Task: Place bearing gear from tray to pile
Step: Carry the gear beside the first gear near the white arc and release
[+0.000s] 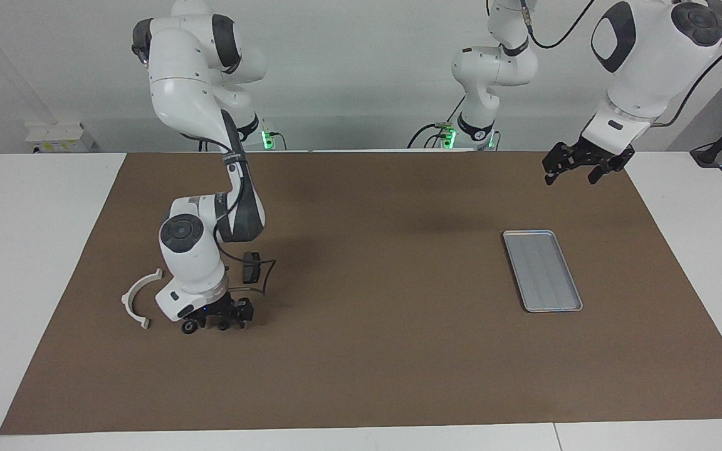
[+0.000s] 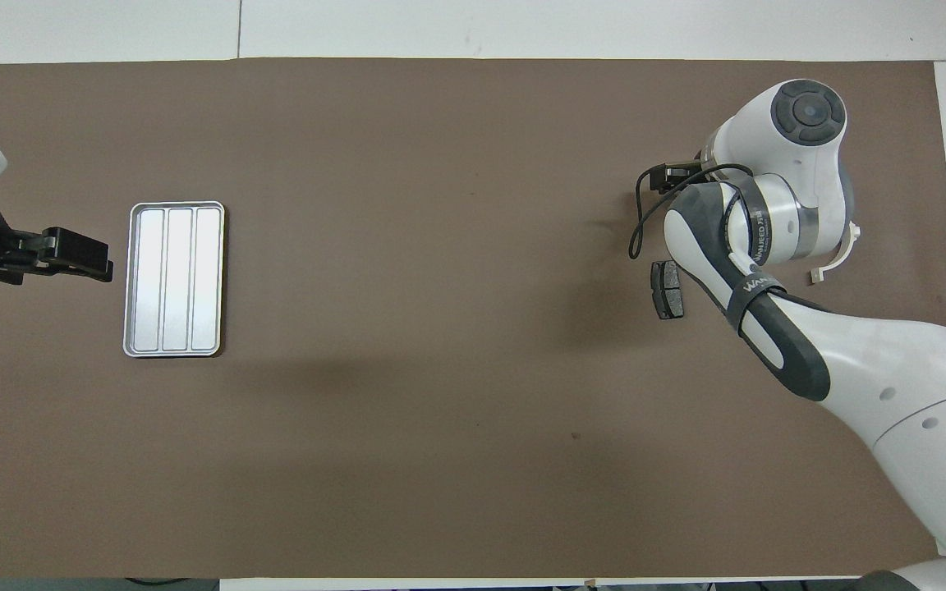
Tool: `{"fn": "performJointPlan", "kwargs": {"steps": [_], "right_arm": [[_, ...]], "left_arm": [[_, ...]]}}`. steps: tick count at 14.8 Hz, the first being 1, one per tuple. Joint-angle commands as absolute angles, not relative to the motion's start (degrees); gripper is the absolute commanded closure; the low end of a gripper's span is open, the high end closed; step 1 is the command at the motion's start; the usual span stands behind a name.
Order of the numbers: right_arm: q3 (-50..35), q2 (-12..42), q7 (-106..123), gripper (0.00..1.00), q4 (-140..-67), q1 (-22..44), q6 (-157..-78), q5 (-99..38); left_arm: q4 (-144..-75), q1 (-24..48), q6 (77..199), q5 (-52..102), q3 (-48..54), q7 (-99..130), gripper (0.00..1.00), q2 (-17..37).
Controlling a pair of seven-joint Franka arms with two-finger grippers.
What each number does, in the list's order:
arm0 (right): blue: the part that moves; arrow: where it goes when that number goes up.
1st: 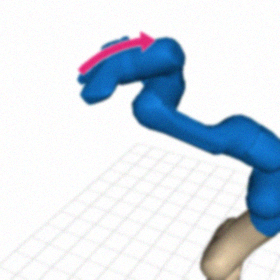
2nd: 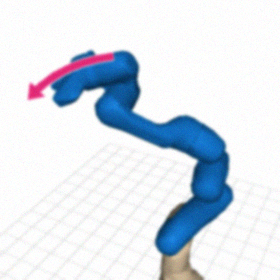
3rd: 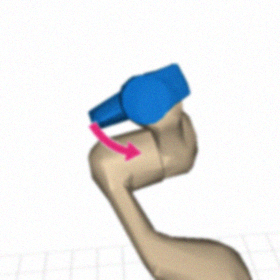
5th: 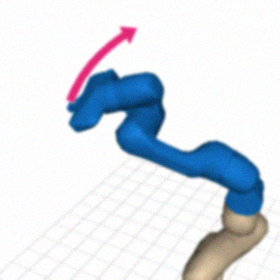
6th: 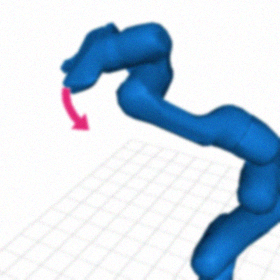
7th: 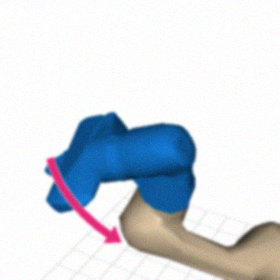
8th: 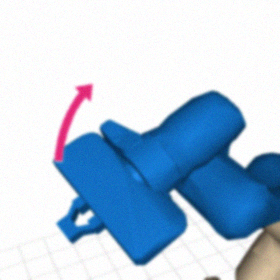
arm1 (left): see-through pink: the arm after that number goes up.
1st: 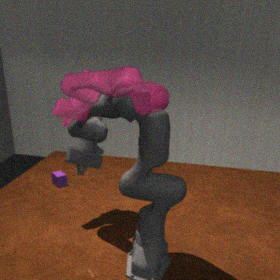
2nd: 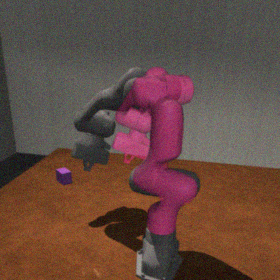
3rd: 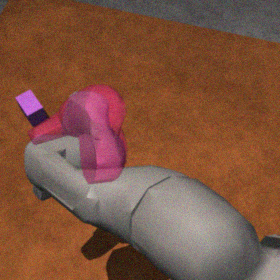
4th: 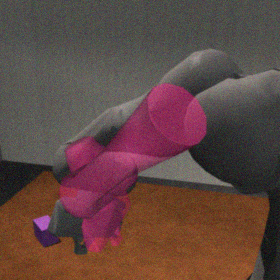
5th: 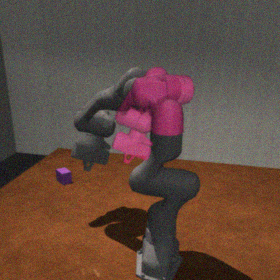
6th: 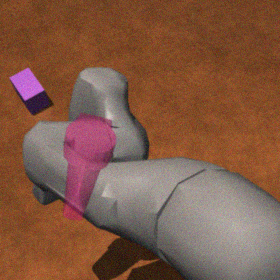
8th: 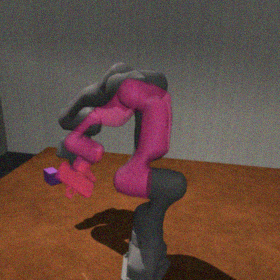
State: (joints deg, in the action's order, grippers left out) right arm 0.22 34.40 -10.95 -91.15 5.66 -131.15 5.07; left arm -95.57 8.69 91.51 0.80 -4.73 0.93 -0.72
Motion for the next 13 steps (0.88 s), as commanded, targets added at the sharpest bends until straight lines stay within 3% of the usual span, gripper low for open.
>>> {"fn": "performJointPlan", "kwargs": {"steps": [1, 5, 7, 13], "right_arm": [[-0.4, 32.7, -11.5, 0.0, -92.0, 4.9, -131.5, 4.2], [-0.4, 30.2, -11.5, 0.0, -92.1, 4.1, -130.9, 4.1], [-0.4, 26.4, -11.4, 0.0, -92.2, 4.1, -126.9, 4.1], [-0.4, 4.6, -11.0, 0.0, -94.7, 4.2, -100.7, -0.2]], "left_arm": [[-96.8, 8.8, 91.1, 0.8, -5.0, 0.1, 0.0, -2.0], [-96.9, 8.8, 91.2, 0.8, -5.0, 0.1, 0.0, -2.0], [-96.9, 8.9, 91.3, 0.8, -5.0, 0.1, 0.0, -2.0], [-96.7, 9.4, 91.7, 0.8, -5.0, 0.0, 0.0, -2.3]]}}
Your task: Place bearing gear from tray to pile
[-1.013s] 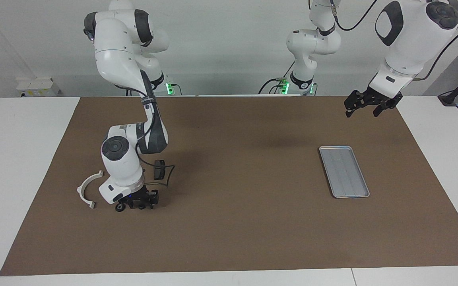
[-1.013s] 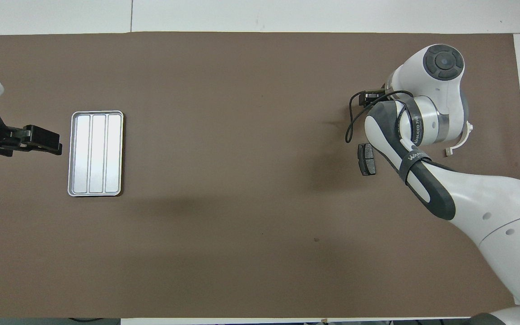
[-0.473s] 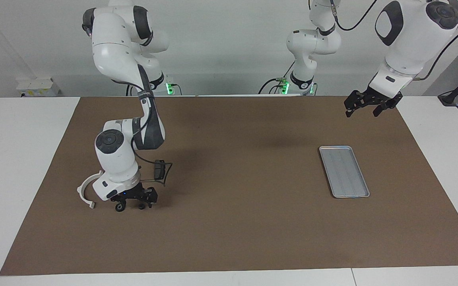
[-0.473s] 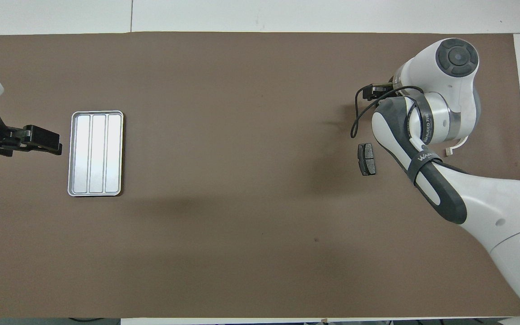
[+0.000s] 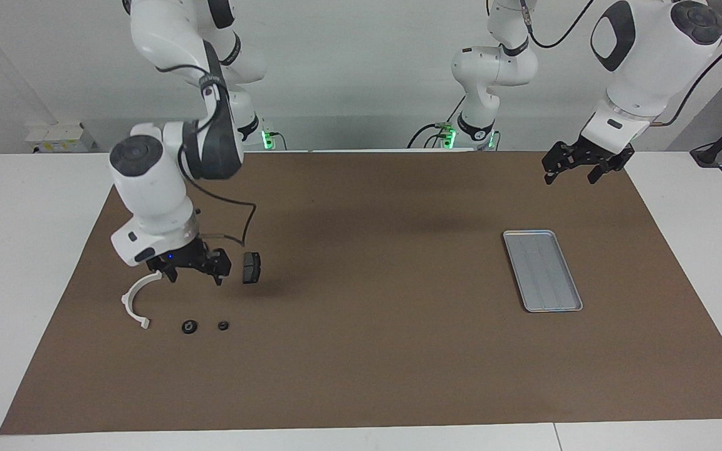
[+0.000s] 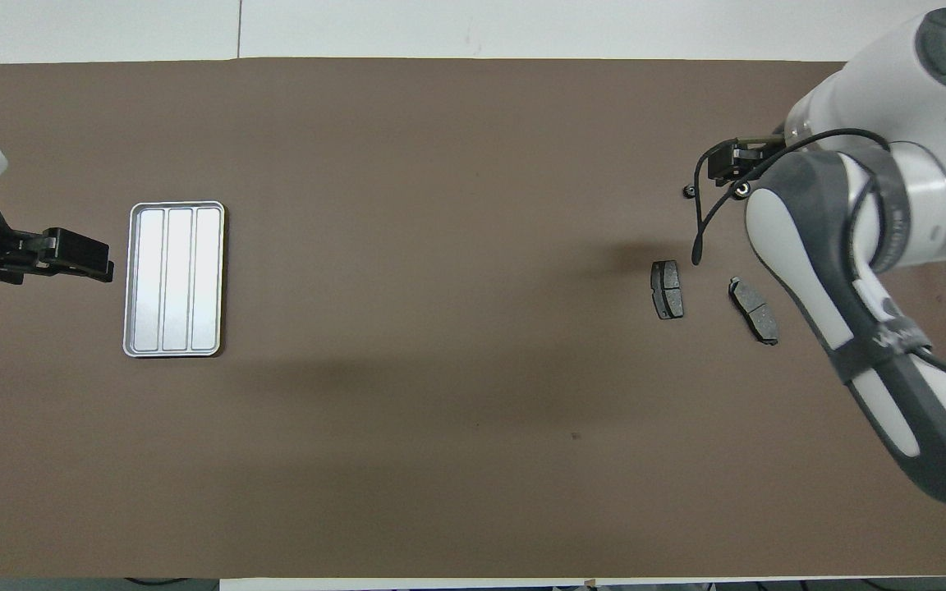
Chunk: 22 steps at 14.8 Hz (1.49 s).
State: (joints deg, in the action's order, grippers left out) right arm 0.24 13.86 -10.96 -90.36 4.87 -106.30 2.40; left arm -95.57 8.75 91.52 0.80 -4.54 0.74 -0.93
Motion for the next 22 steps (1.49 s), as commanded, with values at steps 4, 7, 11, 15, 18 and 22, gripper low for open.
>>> {"fn": "performJointPlan", "kwargs": {"steps": [4, 7, 11, 15, 18, 22], "right_arm": [[-0.4, -6.0, -11.2, 0.0, -95.5, 4.2, -88.4, -0.8], [-1.4, -7.5, -11.1, 0.0, -95.1, 3.2, -84.6, -0.8], [-3.1, -7.3, -11.1, 0.0, -95.1, 2.0, -85.4, -0.8], [-3.1, -6.2, -11.0, 0.0, -96.3, 1.2, -88.8, -0.6], [-2.8, -5.7, -11.5, 0.0, -96.1, 1.9, -88.8, 0.2], [-2.8, -6.1, -11.5, 0.0, -96.0, 1.8, -88.6, 0.2]], "left_arm": [[-96.7, 9.4, 91.7, 0.8, -5.0, 0.1, 0.0, -2.3], [-96.7, 9.5, 91.5, 0.8, -5.0, 0.5, 0.0, -2.4], [-96.7, 9.5, 91.4, 0.8, -4.9, 0.6, 0.0, -2.4], [-96.7, 9.5, 91.4, 0.8, -4.9, 0.6, 0.0, -2.4], [-96.7, 9.5, 91.4, 0.8, -4.8, 0.6, 0.0, -2.4], [-96.7, 9.5, 91.4, 0.8, -4.8, 0.6, 0.0, -2.3]]}}
